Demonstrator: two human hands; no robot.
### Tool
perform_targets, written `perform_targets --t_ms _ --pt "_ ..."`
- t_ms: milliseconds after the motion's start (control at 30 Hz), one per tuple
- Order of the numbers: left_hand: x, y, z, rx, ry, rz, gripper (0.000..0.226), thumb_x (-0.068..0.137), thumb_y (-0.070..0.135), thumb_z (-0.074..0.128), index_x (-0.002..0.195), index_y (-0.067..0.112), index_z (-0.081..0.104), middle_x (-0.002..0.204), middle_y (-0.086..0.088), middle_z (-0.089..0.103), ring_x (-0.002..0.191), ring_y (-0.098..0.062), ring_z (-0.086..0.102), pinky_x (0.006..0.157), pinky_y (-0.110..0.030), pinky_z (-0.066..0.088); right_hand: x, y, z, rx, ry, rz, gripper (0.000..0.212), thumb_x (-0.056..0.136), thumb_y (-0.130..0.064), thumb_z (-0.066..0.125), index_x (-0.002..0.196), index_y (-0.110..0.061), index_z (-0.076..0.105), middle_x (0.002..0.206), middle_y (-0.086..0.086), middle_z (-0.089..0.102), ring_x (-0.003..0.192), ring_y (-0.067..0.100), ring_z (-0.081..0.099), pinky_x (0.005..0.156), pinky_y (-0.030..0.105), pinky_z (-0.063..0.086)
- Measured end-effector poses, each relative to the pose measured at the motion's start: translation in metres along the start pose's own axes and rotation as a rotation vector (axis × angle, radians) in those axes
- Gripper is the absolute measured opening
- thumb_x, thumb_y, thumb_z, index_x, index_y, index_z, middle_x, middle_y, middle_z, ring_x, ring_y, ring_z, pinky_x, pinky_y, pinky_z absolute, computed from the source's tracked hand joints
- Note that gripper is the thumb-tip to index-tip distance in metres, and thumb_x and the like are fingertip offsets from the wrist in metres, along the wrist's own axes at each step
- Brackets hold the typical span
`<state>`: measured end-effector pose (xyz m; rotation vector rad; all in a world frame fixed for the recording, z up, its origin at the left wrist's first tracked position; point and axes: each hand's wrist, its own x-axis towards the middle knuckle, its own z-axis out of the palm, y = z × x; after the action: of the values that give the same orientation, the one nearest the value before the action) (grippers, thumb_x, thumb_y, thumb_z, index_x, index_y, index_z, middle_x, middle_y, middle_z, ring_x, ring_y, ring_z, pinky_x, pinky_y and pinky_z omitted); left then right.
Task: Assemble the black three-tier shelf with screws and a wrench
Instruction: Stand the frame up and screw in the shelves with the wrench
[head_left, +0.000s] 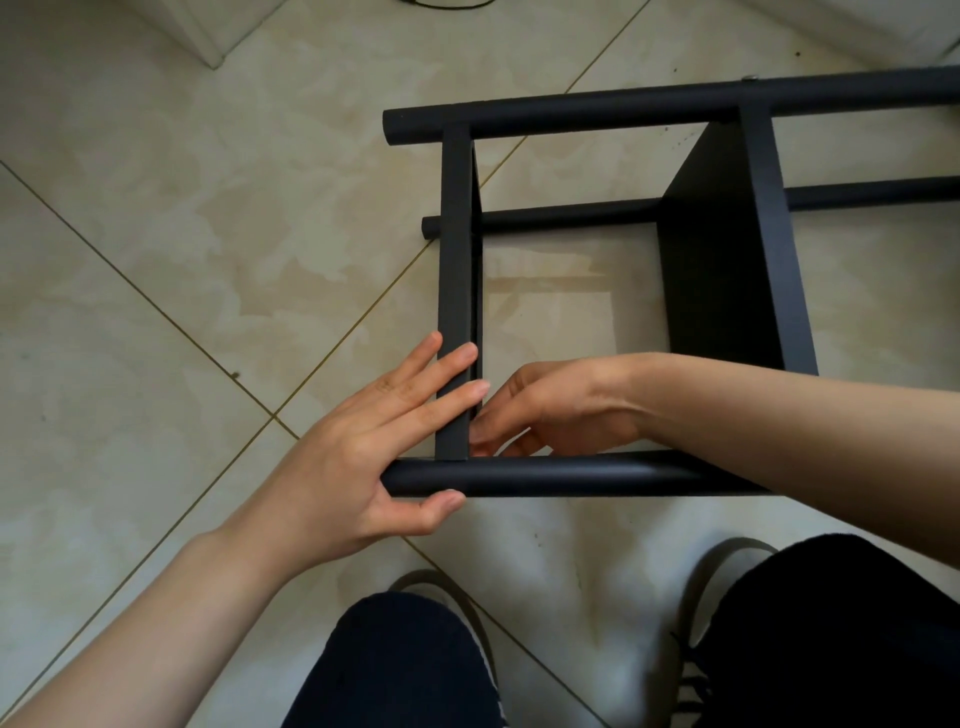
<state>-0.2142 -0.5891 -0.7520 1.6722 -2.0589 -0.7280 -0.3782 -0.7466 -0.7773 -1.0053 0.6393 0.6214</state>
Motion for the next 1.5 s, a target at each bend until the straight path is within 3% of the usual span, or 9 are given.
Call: perform_targets --t_ms 100,233,433,600,767,967,1200,1367,1500 --pt "-0.0003 -0.0008 0.0007 0.007 0.003 0.003 0.072 0.087 0.043 0.063 0.149 0.014 0.042 0.163 -0.002 0.030 0.155 -0.018 0.016 0.123 -0.025 0.019 0.0026 -0.0001 0.0040 -0.021 0.027 -0.010 0.015 0.093 -0.026 0.064 0.088 -0.018 0.075 0.093 0.000 0.073 0.085 0.011 0.068 0.079 0.026 0.054" --pt "0.0001 -0.0015 0.0010 0.012 0.007 0.008 0.072 0.088 0.044 0.063 0.150 0.015 0.041 0.164 -0.001 0.029 0.155 -0.018 0.016 0.123 -0.023 0.019 0.0035 -0.0018 0.0056 -0.006 0.027 -0.015 0.021 0.094 -0.026 0.063 0.106 -0.012 0.073 0.105 0.005 0.071 0.095 0.015 0.066 0.086 0.028 0.053" --pt "-0.0010 -0.0021 0.0020 0.010 0.009 0.003 0.073 0.088 0.044 0.063 0.151 0.015 0.040 0.164 -0.002 0.029 0.155 -0.019 0.016 0.123 -0.026 0.020 -0.0007 -0.0074 0.0026 -0.019 0.010 0.041 0.011 0.092 -0.024 0.064 0.092 -0.018 0.073 0.093 0.000 0.071 0.084 0.012 0.065 0.079 0.028 0.053" --pt "-0.0016 -0.0035 0.0028 0.008 0.012 0.008 0.075 0.088 0.044 0.064 0.152 0.015 0.038 0.165 0.000 0.029 0.155 -0.021 0.017 0.123 -0.029 0.022 0.0023 -0.0078 0.0072 -0.005 -0.001 0.032 0.019 0.094 -0.025 0.063 0.109 -0.015 0.071 0.102 0.001 0.072 0.086 0.010 0.068 0.079 0.026 0.053" --pt "-0.0012 -0.0018 0.0025 0.016 0.012 0.003 0.073 0.088 0.044 0.063 0.150 0.013 0.040 0.163 -0.003 0.030 0.155 -0.020 0.017 0.123 -0.026 0.021 -0.0036 -0.0085 -0.0014 -0.001 -0.035 0.082 0.011 0.091 -0.026 0.065 0.091 -0.017 0.073 0.093 0.000 0.070 0.087 0.013 0.064 0.081 0.029 0.052" --pt "-0.0007 0.0004 0.0016 0.018 0.012 -0.001 0.072 0.088 0.044 0.062 0.149 0.012 0.041 0.162 -0.005 0.031 0.155 -0.019 0.016 0.123 -0.025 0.019 0.0032 -0.0036 0.0032 -0.011 -0.006 0.055 0.015 0.093 -0.028 0.064 0.100 -0.018 0.073 0.102 0.001 0.072 0.092 0.014 0.067 0.084 0.029 0.052" --pt "-0.0010 -0.0003 0.0019 0.017 0.013 0.000 0.072 0.088 0.044 0.063 0.149 0.013 0.041 0.163 -0.004 0.031 0.155 -0.019 0.017 0.123 -0.028 0.022 0.0001 -0.0066 0.0004 -0.011 -0.013 0.076 0.013 0.092 -0.027 0.064 0.095 -0.018 0.073 0.098 0.001 0.071 0.090 0.014 0.065 0.082 0.030 0.053" --pt "-0.0007 -0.0012 0.0020 0.017 0.011 0.006 0.073 0.088 0.045 0.063 0.150 0.013 0.041 0.163 -0.004 0.031 0.155 -0.019 0.017 0.123 -0.027 0.021 0.0058 -0.0058 0.0067 0.000 0.010 0.044 0.017 0.093 -0.026 0.064 0.106 -0.016 0.071 0.102 0.002 0.072 0.090 0.013 0.068 0.081 0.027 0.053" --pt "-0.0008 -0.0012 0.0017 0.027 0.011 0.007 0.072 0.089 0.045 0.062 0.150 0.014 0.040 0.163 -0.003 0.030 0.155 -0.019 0.017 0.123 -0.026 0.021 0.0006 -0.0066 0.0013 0.012 -0.025 0.064 0.011 0.092 -0.025 0.064 0.093 -0.019 0.073 0.094 -0.001 0.070 0.087 0.013 0.065 0.080 0.029 0.052"
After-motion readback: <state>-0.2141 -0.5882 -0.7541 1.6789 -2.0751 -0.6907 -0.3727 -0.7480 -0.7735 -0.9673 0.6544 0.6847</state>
